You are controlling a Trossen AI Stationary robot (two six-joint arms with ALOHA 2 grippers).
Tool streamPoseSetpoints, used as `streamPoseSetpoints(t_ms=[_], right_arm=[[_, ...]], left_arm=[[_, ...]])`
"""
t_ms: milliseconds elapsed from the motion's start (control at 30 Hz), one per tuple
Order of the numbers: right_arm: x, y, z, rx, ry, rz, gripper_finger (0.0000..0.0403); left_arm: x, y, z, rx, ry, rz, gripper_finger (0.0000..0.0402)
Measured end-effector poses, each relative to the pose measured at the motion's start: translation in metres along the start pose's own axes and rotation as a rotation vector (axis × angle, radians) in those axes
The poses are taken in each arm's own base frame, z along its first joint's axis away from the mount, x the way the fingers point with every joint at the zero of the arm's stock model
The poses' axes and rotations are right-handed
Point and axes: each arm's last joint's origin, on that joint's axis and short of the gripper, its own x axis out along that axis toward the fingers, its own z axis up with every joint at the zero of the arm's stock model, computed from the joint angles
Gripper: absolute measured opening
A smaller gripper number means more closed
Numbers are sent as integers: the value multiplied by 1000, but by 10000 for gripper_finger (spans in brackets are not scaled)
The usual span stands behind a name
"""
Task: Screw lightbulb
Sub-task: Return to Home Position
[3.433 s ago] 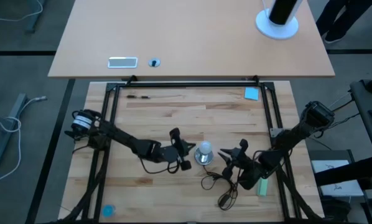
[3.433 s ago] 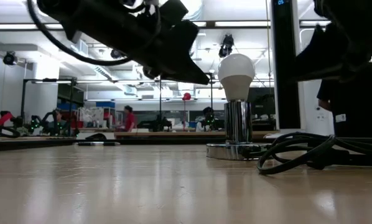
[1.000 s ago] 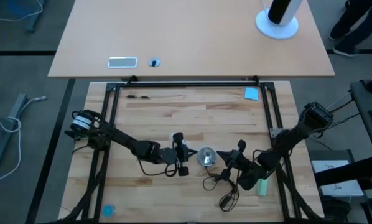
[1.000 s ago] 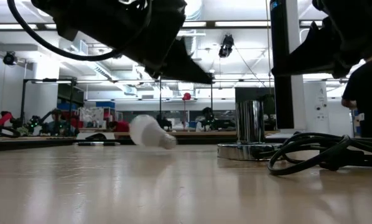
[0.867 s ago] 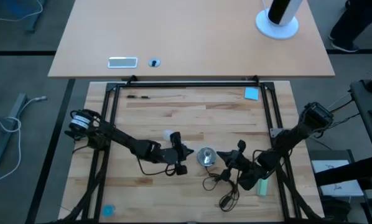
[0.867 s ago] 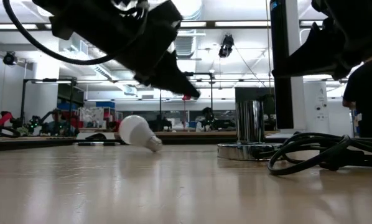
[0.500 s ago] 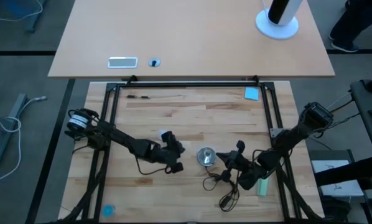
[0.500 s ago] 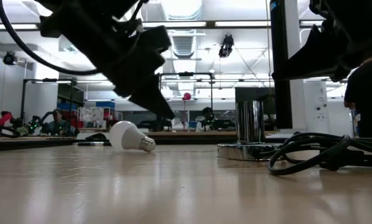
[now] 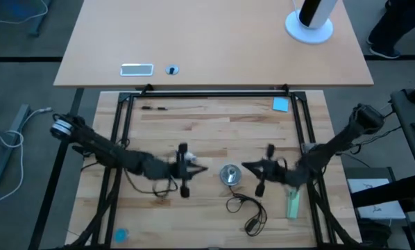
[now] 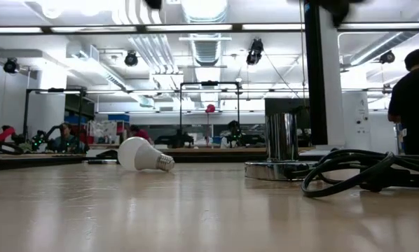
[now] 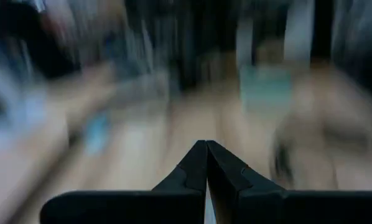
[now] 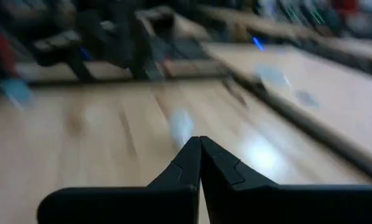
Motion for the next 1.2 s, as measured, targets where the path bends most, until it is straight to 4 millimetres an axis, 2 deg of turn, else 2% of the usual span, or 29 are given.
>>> streamPoseSetpoints(t_ms=[67, 133, 200, 267, 400, 533, 600, 667, 867, 933, 1100, 1200], right_arm=[[14, -12, 19, 12, -140, 125, 0], [28, -26, 32, 17, -283, 212, 0], [37, -41, 38, -24, -318, 145, 0], [36, -58, 38, -67, -289, 25, 0], [10, -85, 29, -62, -287, -9, 0], [-27, -116, 11, 30, -385, -14, 0], [-44, -130, 2, 89, -463, 0, 0], [-54, -139, -7, 126, -520, 11, 0], [-70, -153, -37, 136, -602, -11, 0], [-68, -152, -46, 116, -570, -9, 0], [-61, -147, -52, 78, -481, -7, 0], [-58, -145, -59, 63, -422, 13, 0]], left_arm=[[-3, 20, 17, 15, -258, -14, 0], [-2, 40, 21, 51, -392, -45, 0], [0, 54, 15, 77, -344, -36, 0], [-9, 63, 9, 87, -230, -14, 0], [-57, 73, 0, 41, -143, -23, 0], [-111, 78, -21, -41, -188, 64, 0], [-129, 81, -33, -76, -247, 81, 0], [-139, 83, -46, -94, -270, 94, 0], [-143, 80, -90, -89, -267, 126, 0], [-143, 78, -103, -100, -272, 126, 0], [-141, 73, -131, -128, -310, 131, 0], [-140, 72, -138, -151, -255, 112, 0]])
